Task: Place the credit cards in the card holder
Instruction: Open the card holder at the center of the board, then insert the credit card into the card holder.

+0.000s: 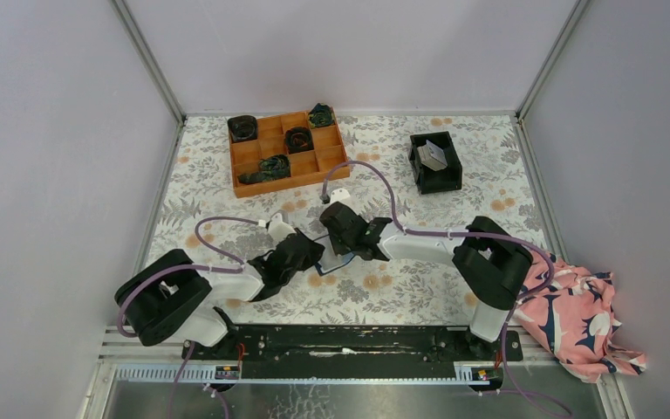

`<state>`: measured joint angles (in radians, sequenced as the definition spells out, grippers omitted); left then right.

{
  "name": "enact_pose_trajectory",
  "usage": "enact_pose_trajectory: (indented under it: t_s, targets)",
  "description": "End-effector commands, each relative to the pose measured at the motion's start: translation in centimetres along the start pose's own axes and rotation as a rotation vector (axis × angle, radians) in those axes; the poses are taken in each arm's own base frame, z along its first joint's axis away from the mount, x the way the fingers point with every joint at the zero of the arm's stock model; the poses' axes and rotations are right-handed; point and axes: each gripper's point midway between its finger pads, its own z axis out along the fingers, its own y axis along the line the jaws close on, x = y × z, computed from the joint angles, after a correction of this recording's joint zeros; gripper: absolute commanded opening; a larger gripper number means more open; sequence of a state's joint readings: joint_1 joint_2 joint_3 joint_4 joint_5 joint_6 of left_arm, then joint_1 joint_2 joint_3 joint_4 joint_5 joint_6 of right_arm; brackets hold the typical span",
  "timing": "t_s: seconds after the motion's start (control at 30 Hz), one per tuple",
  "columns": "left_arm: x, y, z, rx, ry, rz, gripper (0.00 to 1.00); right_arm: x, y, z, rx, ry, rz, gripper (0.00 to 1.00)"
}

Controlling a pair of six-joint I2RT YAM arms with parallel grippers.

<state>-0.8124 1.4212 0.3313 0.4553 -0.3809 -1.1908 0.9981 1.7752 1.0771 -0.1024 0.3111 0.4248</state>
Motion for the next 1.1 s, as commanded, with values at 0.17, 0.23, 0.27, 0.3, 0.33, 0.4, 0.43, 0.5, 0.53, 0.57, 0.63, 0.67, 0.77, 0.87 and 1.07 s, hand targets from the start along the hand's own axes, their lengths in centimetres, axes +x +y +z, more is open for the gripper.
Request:
enact_pose_trajectory:
  t_s: [0.17,0.23,0.27,0.3,0.33,0.4,0.43,0.5,0.53,0.57,0.63,0.67,0.77,0.87,1.07]
  targets:
    - [2.1,-0.3,-1.2,0.023,0.080,0.079,0.16,0.9,-1.2,-0.8,-0.030,0.061,0.014,0.00]
    - [2.5,0.2,-1.3,0.011,0.091,0.093,0.16,0.8,-1.3,-0.8,-0.040,0.064,0.024,0.00]
    - [2.6,0.4,-1.3,0.006,0.096,0.097,0.15,0.8,-1.3,-0.8,-0.042,0.068,0.024,0.00]
    - [2.8,0.7,-1.3,0.001,0.103,0.102,0.15,0.8,-1.4,-0.8,-0.048,0.072,0.029,0.00]
    - [3.0,1.0,-1.3,-0.008,0.105,0.108,0.14,0.8,-1.4,-0.7,-0.057,0.073,0.036,0.00]
    - [3.2,1.5,-1.4,-0.023,0.112,0.117,0.14,0.6,-1.3,-0.8,-0.079,0.074,0.053,0.00]
    - [3.2,1.7,-1.4,-0.031,0.113,0.123,0.13,0.6,-1.3,-0.8,-0.091,0.075,0.062,0.00]
    - [3.3,2.3,-1.4,-0.048,0.114,0.132,0.13,0.5,-1.4,-0.8,-0.103,0.077,0.072,0.00]
    - [3.3,2.5,-1.4,-0.055,0.112,0.135,0.13,0.5,-1.6,-0.8,-0.111,0.082,0.080,0.00]
    - [3.3,2.7,-1.4,-0.062,0.111,0.136,0.13,0.6,-1.6,-0.7,-0.130,0.086,0.093,0.00]
    - [3.2,3.1,-1.4,-0.080,0.106,0.146,0.13,0.4,-2.1,-0.6,-0.162,0.089,0.133,0.00]
    - [3.2,3.3,-1.4,-0.087,0.106,0.151,0.12,0.5,-2.4,-0.6,-0.176,0.092,0.150,0.00]
    - [3.2,3.6,-1.4,-0.102,0.103,0.158,0.12,0.5,-3.3,-0.6,-0.221,0.101,0.202,0.00]
    - [3.2,3.9,-1.3,-0.114,0.100,0.161,0.12,0.5,-4.0,-0.6,-0.272,0.116,0.250,0.00]
    - [3.2,3.9,-1.0,-0.121,0.100,0.171,0.11,1.5,-4.2,0.1,-0.369,0.166,0.320,0.00]
